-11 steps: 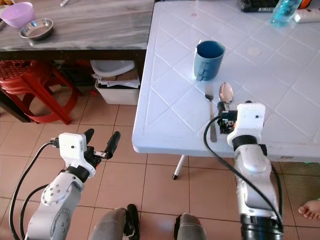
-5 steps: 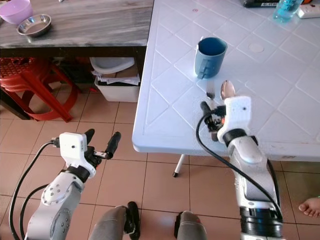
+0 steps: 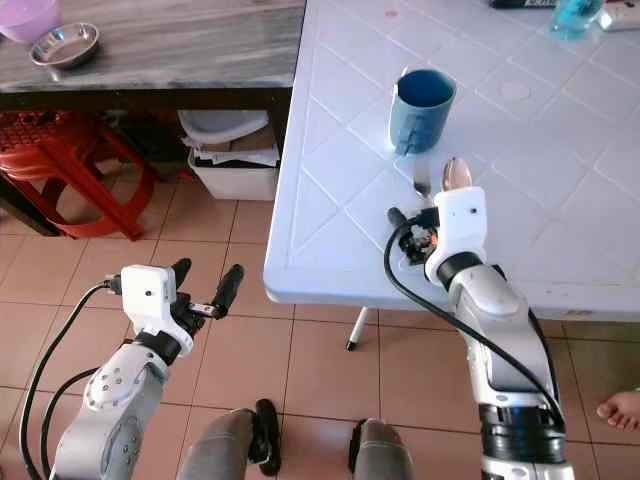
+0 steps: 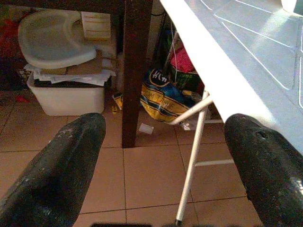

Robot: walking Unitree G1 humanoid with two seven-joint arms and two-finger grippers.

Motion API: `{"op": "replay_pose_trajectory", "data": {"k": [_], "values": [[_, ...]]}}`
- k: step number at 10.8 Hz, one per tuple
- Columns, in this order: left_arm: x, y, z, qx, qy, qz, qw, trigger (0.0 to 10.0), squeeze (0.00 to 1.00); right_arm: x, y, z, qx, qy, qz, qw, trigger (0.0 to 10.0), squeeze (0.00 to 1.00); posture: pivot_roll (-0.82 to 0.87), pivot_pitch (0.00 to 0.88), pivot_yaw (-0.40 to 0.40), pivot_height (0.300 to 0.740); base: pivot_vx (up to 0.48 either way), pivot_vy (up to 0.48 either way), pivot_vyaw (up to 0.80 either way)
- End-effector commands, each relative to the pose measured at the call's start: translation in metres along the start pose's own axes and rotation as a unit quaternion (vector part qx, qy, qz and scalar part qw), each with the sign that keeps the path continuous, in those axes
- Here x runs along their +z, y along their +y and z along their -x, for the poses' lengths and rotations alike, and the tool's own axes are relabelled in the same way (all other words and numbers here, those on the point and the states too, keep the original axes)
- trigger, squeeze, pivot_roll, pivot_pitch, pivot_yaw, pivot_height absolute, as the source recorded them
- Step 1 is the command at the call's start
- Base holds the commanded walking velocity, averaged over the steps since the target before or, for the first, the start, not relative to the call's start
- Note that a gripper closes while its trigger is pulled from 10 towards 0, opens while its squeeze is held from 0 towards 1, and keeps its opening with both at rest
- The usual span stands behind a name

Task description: Setting the table

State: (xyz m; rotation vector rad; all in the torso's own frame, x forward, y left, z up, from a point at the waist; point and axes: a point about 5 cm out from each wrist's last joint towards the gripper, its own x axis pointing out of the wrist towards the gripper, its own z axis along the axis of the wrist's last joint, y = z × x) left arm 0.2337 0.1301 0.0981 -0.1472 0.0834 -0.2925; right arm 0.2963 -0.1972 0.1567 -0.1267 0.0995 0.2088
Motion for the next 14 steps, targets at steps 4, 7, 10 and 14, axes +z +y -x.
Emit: {"op": "replay_pose_trajectory", "data": {"k": [4,7,10,14], "values": [[-0.001,0.003,0.002,0.000,0.006,-0.001,1.000,10.0,0.00,0.000,0.002,-0.007,0.025,0.031,0.009,0.999,0.0,0.00,-0.01,0.233,0.088,0.740,0.000,0.000,0.00],[-0.001,0.003,0.002,0.003,0.006,0.000,1.000,10.0,0.00,0.000,-0.001,-0.001,0.012,0.034,-0.008,0.999,10.0,0.00,-0.01,0.235,0.086,0.740,0.000,0.000,0.00],[-0.001,0.002,0.000,-0.001,0.006,0.001,1.000,10.0,0.00,0.003,-0.004,0.007,-0.043,0.009,-0.040,0.998,10.0,0.72,-0.02,0.231,0.089,0.740,0.000,0.000,0.00],[-0.002,0.003,-0.003,-0.007,0.008,-0.002,1.000,10.0,0.00,0.000,-0.016,-0.002,-0.063,0.029,-0.057,0.996,10.0,0.00,-0.02,0.221,0.093,0.740,0.000,0.000,0.00]]}}
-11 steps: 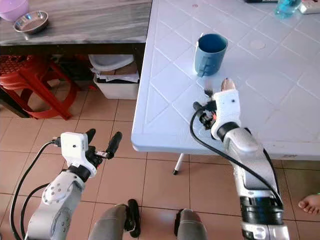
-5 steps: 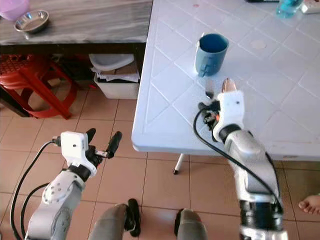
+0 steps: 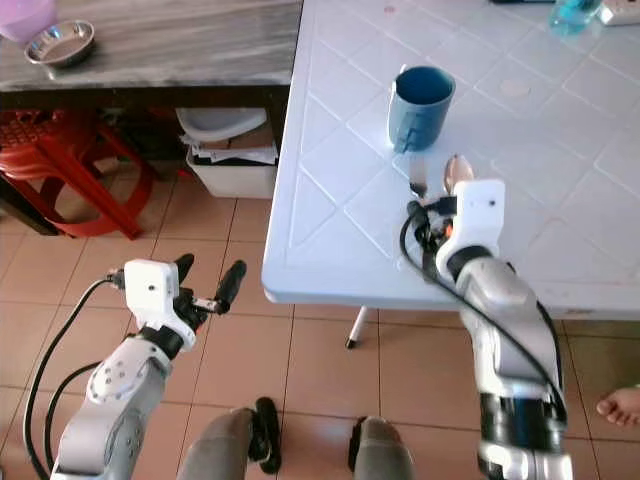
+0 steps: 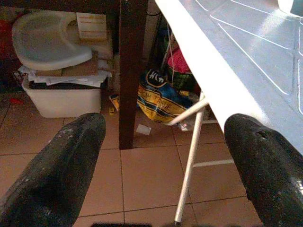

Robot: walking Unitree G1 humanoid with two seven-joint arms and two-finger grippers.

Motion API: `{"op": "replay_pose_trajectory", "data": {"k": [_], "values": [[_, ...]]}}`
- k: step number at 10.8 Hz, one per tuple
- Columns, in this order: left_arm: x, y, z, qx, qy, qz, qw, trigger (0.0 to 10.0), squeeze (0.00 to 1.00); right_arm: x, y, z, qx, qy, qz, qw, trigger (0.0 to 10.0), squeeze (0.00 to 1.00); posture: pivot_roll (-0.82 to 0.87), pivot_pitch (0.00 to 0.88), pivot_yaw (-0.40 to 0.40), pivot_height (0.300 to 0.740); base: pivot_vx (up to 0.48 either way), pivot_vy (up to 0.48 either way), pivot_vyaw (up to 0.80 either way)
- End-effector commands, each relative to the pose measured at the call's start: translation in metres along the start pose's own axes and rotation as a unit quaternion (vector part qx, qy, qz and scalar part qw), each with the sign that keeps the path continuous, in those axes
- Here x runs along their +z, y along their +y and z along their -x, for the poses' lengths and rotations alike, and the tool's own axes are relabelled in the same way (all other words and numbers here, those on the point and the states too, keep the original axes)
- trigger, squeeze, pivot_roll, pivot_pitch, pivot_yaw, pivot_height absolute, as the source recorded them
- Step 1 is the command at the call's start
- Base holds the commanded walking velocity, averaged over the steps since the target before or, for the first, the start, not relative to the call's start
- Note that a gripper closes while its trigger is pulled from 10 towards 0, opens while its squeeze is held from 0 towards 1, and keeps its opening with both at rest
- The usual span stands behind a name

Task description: Setting the table

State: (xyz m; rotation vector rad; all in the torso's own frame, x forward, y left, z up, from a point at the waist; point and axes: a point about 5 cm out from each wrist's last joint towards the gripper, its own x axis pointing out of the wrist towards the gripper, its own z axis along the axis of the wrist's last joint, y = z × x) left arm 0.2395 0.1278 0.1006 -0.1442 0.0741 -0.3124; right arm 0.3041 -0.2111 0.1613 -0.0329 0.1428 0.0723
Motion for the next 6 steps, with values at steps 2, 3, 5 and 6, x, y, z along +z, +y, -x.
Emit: {"op": "replay_pose_trajectory", "data": {"k": [2,3,5,6], "values": [[-0.004,0.004,0.002,0.001,0.011,-0.002,1.000,10.0,0.00,-0.009,-0.004,-0.008,0.001,0.038,-0.013,0.999,2.4,0.00,-0.02,0.217,0.094,0.740,0.000,0.000,0.00],[-0.005,0.004,0.002,0.001,0.012,-0.002,1.000,10.0,0.00,-0.011,-0.004,-0.010,0.013,0.050,-0.014,0.999,0.0,0.00,-0.02,0.216,0.091,0.740,0.000,0.000,0.00],[-0.005,0.003,0.001,0.000,0.012,-0.002,1.000,10.0,0.00,-0.017,-0.006,-0.015,0.031,0.078,-0.001,0.996,0.0,0.00,-0.02,0.215,0.088,0.740,0.000,0.000,0.00],[-0.005,0.003,0.001,0.000,0.012,-0.002,1.000,10.0,0.00,-0.018,-0.007,-0.017,0.032,0.084,-0.002,0.996,0.0,0.00,-0.02,0.215,0.086,0.740,0.000,0.000,0.00]]}}
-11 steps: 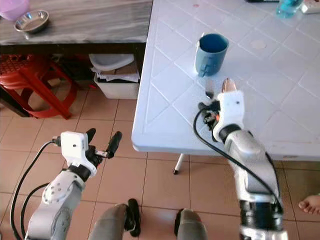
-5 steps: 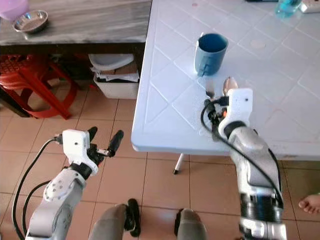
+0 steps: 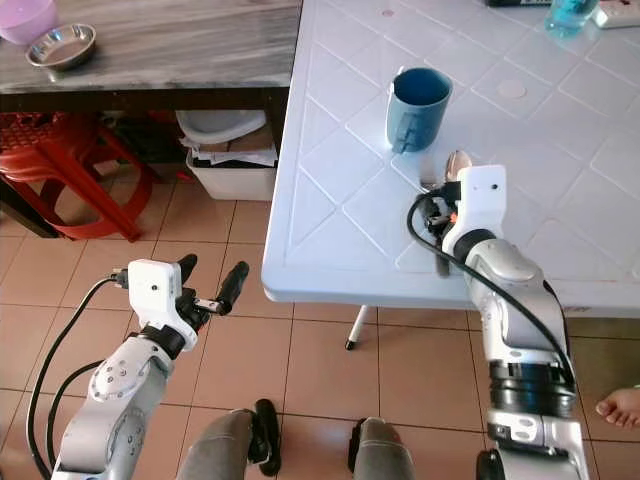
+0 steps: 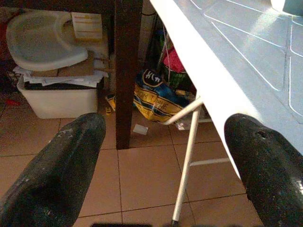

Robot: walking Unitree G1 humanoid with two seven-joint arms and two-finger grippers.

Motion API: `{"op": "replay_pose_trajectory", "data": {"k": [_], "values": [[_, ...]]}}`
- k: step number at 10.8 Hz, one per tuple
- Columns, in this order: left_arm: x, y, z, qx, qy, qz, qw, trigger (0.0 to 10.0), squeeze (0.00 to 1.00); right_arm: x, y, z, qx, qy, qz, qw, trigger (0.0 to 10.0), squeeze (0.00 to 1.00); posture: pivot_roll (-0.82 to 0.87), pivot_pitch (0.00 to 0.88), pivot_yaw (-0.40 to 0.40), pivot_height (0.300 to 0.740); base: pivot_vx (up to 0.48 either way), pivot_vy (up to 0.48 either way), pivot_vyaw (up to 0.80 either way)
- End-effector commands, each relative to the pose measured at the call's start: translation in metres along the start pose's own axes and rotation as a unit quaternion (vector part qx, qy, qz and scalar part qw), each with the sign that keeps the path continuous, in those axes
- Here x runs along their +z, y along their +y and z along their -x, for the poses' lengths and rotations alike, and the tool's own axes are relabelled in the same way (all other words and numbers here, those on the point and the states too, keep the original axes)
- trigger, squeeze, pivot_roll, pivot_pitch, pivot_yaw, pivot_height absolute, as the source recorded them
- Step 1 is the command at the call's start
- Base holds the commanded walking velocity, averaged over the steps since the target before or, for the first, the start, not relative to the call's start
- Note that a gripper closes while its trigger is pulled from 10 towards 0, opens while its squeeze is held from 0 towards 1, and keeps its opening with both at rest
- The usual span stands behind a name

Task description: Setting the table

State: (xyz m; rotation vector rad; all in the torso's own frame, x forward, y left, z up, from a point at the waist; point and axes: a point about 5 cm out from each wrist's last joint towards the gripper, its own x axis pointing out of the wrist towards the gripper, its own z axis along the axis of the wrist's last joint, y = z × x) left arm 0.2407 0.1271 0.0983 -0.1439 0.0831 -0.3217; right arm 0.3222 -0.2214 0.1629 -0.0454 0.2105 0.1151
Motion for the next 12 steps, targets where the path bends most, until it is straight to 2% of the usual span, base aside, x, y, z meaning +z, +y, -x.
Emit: {"op": "replay_pose_trajectory", "data": {"k": [1,3,8,10,11,12], "values": [[-0.003,0.003,0.002,0.005,0.007,-0.002,1.000,10.0,0.00,-0.026,0.003,-0.001,0.010,0.062,-0.017,0.998,0.0,0.00,-0.02,0.215,0.085,0.740,0.000,0.000,0.00],[-0.004,0.002,0.001,-0.002,0.008,0.001,1.000,10.0,0.00,-0.040,0.005,0.003,0.020,0.093,-0.031,0.995,0.0,0.00,-0.02,0.215,0.086,0.740,0.000,0.000,0.00],[-0.002,-0.003,0.003,-0.038,0.002,0.017,0.999,10.0,0.00,-0.057,0.009,0.008,0.028,0.132,-0.064,0.989,0.0,0.00,-0.02,0.207,0.078,0.740,0.000,0.000,0.00],[-0.003,-0.003,0.004,-0.040,0.002,0.018,0.999,10.0,0.00,-0.062,0.012,0.011,0.026,0.132,-0.076,0.988,0.0,0.00,-0.03,0.204,0.070,0.740,0.000,0.000,0.00],[-0.005,0.000,0.004,-0.029,0.005,0.024,0.999,10.0,0.00,-0.062,0.023,0.015,0.008,0.106,-0.127,0.986,0.0,0.00,-0.03,0.195,0.079,0.740,0.000,0.000,0.00],[-0.006,0.001,0.003,-0.024,0.007,0.023,0.999,10.0,0.00,-0.059,0.029,0.015,0.007,0.095,-0.137,0.986,0.0,0.00,-0.04,0.189,0.081,0.740,0.000,0.000,0.00]]}}
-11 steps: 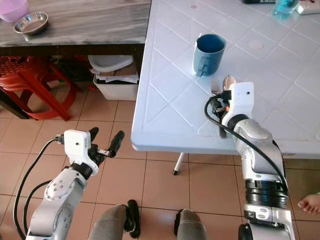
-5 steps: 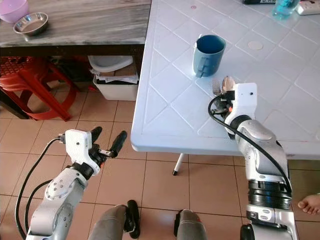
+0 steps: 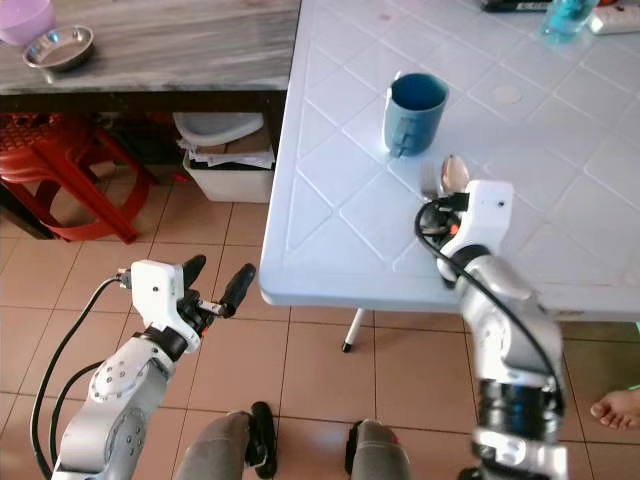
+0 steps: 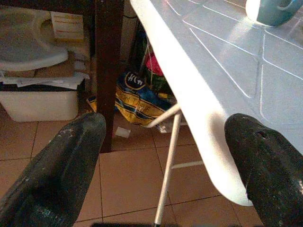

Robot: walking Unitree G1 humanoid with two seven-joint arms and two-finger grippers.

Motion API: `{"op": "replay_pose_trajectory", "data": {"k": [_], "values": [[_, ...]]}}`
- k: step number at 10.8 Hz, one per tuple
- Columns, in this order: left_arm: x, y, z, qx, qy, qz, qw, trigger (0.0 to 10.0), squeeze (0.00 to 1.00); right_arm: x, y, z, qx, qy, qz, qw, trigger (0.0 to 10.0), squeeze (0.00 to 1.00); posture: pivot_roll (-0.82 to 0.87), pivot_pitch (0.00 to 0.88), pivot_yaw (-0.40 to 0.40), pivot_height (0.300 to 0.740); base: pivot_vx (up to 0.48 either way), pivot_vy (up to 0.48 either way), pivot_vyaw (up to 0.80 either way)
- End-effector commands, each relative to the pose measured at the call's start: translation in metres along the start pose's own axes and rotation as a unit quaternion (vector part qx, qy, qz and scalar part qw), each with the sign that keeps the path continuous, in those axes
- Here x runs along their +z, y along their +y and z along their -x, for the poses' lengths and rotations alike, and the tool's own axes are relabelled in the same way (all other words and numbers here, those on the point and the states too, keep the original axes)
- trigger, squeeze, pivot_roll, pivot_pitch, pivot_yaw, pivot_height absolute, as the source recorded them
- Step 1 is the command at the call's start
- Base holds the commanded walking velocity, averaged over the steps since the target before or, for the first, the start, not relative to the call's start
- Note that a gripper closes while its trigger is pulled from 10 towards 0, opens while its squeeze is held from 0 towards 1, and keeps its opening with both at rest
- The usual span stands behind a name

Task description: Setting the table

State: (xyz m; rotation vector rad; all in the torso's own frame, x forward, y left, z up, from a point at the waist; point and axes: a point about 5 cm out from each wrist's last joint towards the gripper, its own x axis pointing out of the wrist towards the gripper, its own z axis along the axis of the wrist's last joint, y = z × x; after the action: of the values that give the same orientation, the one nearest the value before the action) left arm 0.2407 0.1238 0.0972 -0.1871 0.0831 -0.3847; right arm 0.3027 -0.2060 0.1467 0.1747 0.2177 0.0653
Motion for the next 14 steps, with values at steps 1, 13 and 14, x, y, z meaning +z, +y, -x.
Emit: {"op": "replay_pose_trajectory", "data": {"k": [1,13,14], "values": [[-0.004,0.006,0.001,0.015,0.010,0.001,1.000,10.0,0.00,-0.037,0.013,0.002,0.012,0.081,-0.039,0.996,0.0,0.00,-0.04,0.188,0.081,0.740,0.000,0.000,0.00],[0.014,0.023,-0.038,0.088,-0.049,-0.068,0.993,10.0,0.00,-0.016,0.043,0.011,-0.031,-0.115,0.097,0.988,10.0,0.00,-0.07,0.137,0.049,0.740,0.059,0.405,0.00],[0.014,0.023,-0.041,0.092,-0.052,-0.066,0.992,10.0,0.00,-0.015,0.043,0.011,-0.030,-0.124,0.099,0.987,10.0,0.00,-0.07,0.129,0.048,0.740,0.401,0.262,0.00]]}}
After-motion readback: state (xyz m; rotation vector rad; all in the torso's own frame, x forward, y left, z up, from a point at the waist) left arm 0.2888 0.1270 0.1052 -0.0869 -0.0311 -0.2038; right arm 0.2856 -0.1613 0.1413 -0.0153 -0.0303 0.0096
